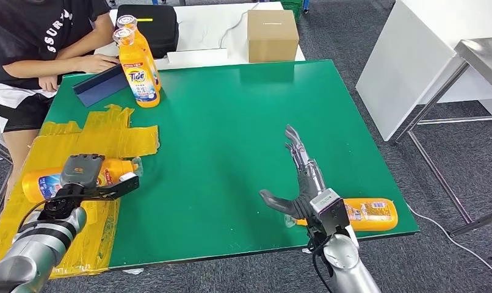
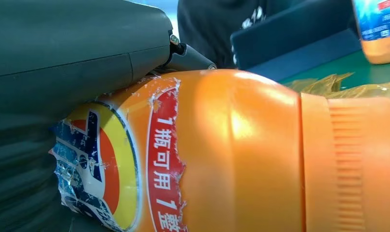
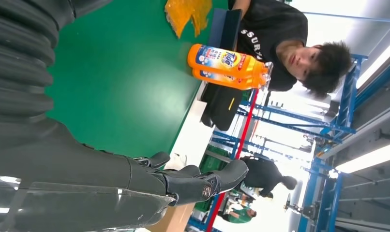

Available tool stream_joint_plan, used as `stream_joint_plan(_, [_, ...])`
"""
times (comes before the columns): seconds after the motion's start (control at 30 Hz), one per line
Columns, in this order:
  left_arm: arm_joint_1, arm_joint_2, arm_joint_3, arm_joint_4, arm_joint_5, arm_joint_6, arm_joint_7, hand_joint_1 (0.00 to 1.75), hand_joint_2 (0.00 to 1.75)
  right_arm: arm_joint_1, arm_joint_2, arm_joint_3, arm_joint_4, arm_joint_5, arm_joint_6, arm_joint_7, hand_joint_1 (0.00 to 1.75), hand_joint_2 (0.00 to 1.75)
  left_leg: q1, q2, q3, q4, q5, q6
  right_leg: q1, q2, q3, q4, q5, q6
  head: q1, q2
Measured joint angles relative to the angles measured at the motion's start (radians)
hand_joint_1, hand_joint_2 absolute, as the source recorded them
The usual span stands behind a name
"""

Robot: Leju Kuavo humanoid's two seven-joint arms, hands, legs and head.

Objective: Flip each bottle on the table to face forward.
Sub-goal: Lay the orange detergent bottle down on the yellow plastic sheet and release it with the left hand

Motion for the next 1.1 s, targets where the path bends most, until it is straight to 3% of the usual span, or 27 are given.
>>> stream_joint_plan(0.1, [0.001, -0.005, 0.03, 0.008, 0.042, -0.004, -0.034, 1.75, 1.75, 0.001, -0.001, -0.005, 0.0, 0.0, 0.0, 0.001, 0.0, 1.75, 0.0, 0.0, 0.002, 0.0, 0.0, 0.0, 0.0, 0.0, 0.002, 0.0, 0.0, 0.0, 0.0, 0.0])
stream_joint_plan(0.13, [0.002, -0.008, 0.038, 0.009, 0.057, -0.004, -0.05, 1.53, 1.75, 0.001, -0.001, -0.005, 0.0, 0.001, 0.0, 0.001, 0.0, 1.75, 0.0, 0.0, 0.002, 0.0, 0.0, 0.0, 0.0, 0.0, 0.002, 0.0, 0.0, 0.0, 0.0, 0.0])
stream_joint_plan(0.23, [0.011, -0.026, 0.074, 0.011, 0.141, -0.004, -0.122, 0.22, 1.75, 0.001, -0.001, -0.008, 0.0, 0.006, 0.0, 0.005, 0.0, 1.75, 0.0, -0.001, 0.003, 0.0, 0.0, 0.0, 0.0, 0.0, 0.003, 0.0, -0.001, 0.0, 0.0, 0.0])
stream_joint_plan(0.27, [0.016, -0.035, 0.088, 0.011, 0.173, -0.002, -0.149, 0.0, 1.75, 0.001, -0.001, -0.008, 0.001, 0.009, -0.001, 0.006, 0.0, 1.75, 0.0, -0.002, 0.003, 0.0, 0.0, 0.0, 0.0, -0.001, 0.004, 0.0, -0.001, 0.0, 0.0, 0.0])
stream_joint_plan(0.6, [0.042, -0.094, 0.154, 0.007, 0.298, 0.018, -0.254, 0.0, 1.75, 0.0, 0.0, -0.011, 0.009, 0.026, -0.004, 0.016, 0.0, 1.75, -0.002, -0.006, 0.003, 0.0, 0.001, 0.001, -0.002, -0.004, 0.006, 0.0, -0.001, 0.001, 0.0, 0.0])
stream_joint_plan(0.8, [0.068, -0.12, 0.183, -0.028, 0.489, 0.019, -0.378, 0.0, 1.75, 0.0, 0.0, -0.014, 0.02, 0.055, -0.021, 0.021, 0.0, 1.75, -0.002, -0.006, 0.003, 0.0, 0.002, 0.002, -0.002, -0.005, 0.005, 0.0, -0.002, 0.001, 0.0, 0.0])
stream_joint_plan(0.93, [0.121, -0.159, 0.186, -0.114, 0.639, 0.024, -0.468, 0.0, 1.75, 0.001, -0.001, -0.013, 0.023, 0.176, -0.078, 0.025, 0.0, 1.75, -0.002, -0.005, 0.002, 0.0, 0.002, 0.002, -0.002, -0.005, 0.004, 0.0, -0.001, 0.001, 0.0, 0.0])
stream_joint_plan(1.1, [0.197, -0.197, 0.154, -0.269, 0.723, 0.048, -0.467, 0.0, 1.75, 0.001, -0.021, 0.003, 0.023, 0.373, -0.135, 0.054, 0.0, 1.75, -0.002, -0.004, -0.001, 0.0, 0.002, 0.003, -0.002, -0.004, 0.001, 0.0, 0.0, 0.001, 0.0, 0.0])
